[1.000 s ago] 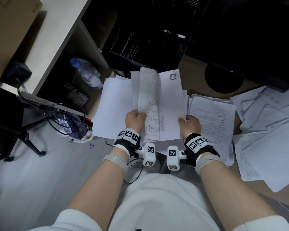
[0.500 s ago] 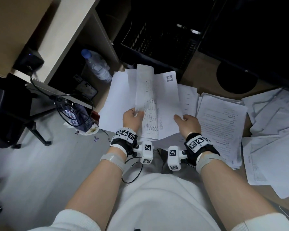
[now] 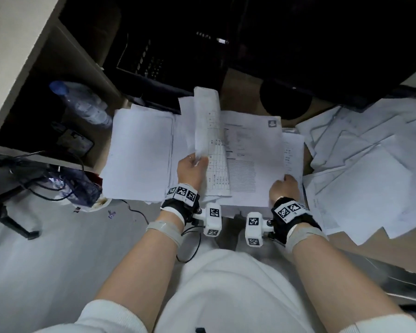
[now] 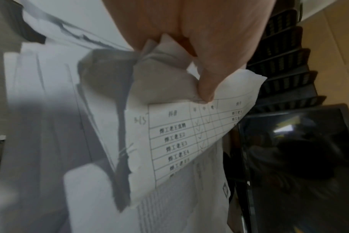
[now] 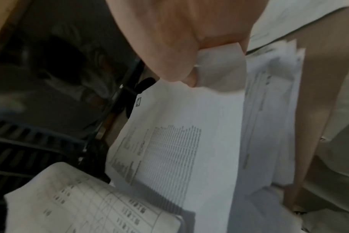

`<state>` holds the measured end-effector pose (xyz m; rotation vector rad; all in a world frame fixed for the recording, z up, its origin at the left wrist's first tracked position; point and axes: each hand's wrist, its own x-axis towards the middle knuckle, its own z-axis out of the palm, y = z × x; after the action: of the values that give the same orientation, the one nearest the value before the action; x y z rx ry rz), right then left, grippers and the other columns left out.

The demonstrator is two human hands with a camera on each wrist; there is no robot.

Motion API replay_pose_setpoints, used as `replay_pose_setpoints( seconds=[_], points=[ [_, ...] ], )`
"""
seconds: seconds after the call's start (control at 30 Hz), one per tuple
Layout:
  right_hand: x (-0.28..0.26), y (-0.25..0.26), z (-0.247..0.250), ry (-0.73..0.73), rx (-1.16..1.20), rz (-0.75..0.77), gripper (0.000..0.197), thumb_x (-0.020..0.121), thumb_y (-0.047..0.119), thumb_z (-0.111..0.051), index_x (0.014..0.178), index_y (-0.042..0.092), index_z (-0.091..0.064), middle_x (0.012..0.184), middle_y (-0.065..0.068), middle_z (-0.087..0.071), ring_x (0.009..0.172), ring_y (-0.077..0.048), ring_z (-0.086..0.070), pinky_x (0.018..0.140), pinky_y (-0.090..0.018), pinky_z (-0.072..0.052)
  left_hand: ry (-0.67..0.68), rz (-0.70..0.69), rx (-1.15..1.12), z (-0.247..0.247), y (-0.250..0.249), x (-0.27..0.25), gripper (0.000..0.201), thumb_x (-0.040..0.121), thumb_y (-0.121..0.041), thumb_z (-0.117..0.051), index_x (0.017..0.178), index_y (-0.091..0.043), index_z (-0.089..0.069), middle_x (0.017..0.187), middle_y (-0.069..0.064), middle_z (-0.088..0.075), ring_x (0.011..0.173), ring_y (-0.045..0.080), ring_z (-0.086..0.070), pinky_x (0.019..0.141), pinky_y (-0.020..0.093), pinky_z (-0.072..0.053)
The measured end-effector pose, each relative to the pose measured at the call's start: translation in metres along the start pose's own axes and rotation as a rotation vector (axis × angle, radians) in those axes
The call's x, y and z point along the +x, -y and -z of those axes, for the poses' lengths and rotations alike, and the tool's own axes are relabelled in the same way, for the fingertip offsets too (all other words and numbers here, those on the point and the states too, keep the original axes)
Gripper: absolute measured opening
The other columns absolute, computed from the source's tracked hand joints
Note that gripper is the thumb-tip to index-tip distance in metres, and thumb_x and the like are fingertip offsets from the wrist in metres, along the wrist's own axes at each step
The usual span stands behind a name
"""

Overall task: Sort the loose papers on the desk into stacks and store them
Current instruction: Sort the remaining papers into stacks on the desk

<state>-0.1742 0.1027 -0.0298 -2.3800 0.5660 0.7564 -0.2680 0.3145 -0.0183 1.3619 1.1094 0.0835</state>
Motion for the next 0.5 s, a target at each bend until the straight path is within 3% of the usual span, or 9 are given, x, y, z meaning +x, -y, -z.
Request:
replay_pose_setpoints(
  seconds=[0.13,0.2,0.3,0.37,0.5],
  points=[
    [0.021,-0.032,0.026,0.003,0.131,-0.133,0.038,0.102,0.006,-0.038,0.139,0.000,-0.044,0.139,-0.021,-0.051,0.126,-0.035,-0.049,0.097,-0.031,-0.040,0.028,-0.004,0.064,-0.034,-0.001,-0.007,0.022,0.094,-0.017,-0.066,0.111,-0.006,-0.072,0.104,0.008,-0.075,0.101,0.025,-0.070,0.099,0.045,-0.054],
    [0.028,-0.040,0.033,0.046,0.122,-0.142,0.036,0.104,0.005,-0.033,0.137,-0.001,-0.047,0.137,-0.018,-0.053,0.127,-0.035,-0.048,0.101,-0.030,-0.037,0.028,0.000,0.105,-0.048,0.002,-0.014,0.019,0.094,-0.021,-0.067,0.105,-0.007,-0.073,0.100,0.009,-0.076,0.099,0.028,-0.071,0.097,0.048,-0.055],
    [0.044,-0.053,0.039,0.026,0.121,-0.129,0.038,0.098,0.006,-0.041,0.135,0.002,-0.048,0.134,-0.021,-0.057,0.119,-0.039,-0.056,0.098,-0.039,-0.044,0.017,0.002,0.120,-0.067,0.008,-0.027,0.029,0.093,-0.035,-0.065,0.091,-0.007,-0.073,0.091,0.015,-0.076,0.092,0.036,-0.071,0.089,0.054,-0.057],
    [0.051,-0.056,0.043,0.081,0.112,-0.100,0.046,0.095,0.007,-0.047,0.139,0.001,-0.041,0.136,-0.022,-0.056,0.119,-0.040,-0.056,0.097,-0.040,-0.045,0.008,0.005,0.117,-0.079,0.008,-0.037,0.042,0.093,-0.041,-0.061,0.089,-0.001,-0.071,0.091,0.021,-0.073,0.091,0.041,-0.070,0.087,0.056,-0.056],
    [0.058,-0.045,0.057,0.196,0.100,0.080,0.074,0.085,0.024,-0.066,0.149,0.010,-0.031,0.148,-0.013,-0.045,0.132,-0.034,-0.046,0.106,-0.041,-0.042,-0.020,0.016,0.083,-0.100,0.006,-0.056,0.041,0.098,-0.040,-0.056,0.084,-0.004,-0.069,0.091,0.014,-0.075,0.088,0.033,-0.071,0.088,0.052,-0.056]
  ],
)
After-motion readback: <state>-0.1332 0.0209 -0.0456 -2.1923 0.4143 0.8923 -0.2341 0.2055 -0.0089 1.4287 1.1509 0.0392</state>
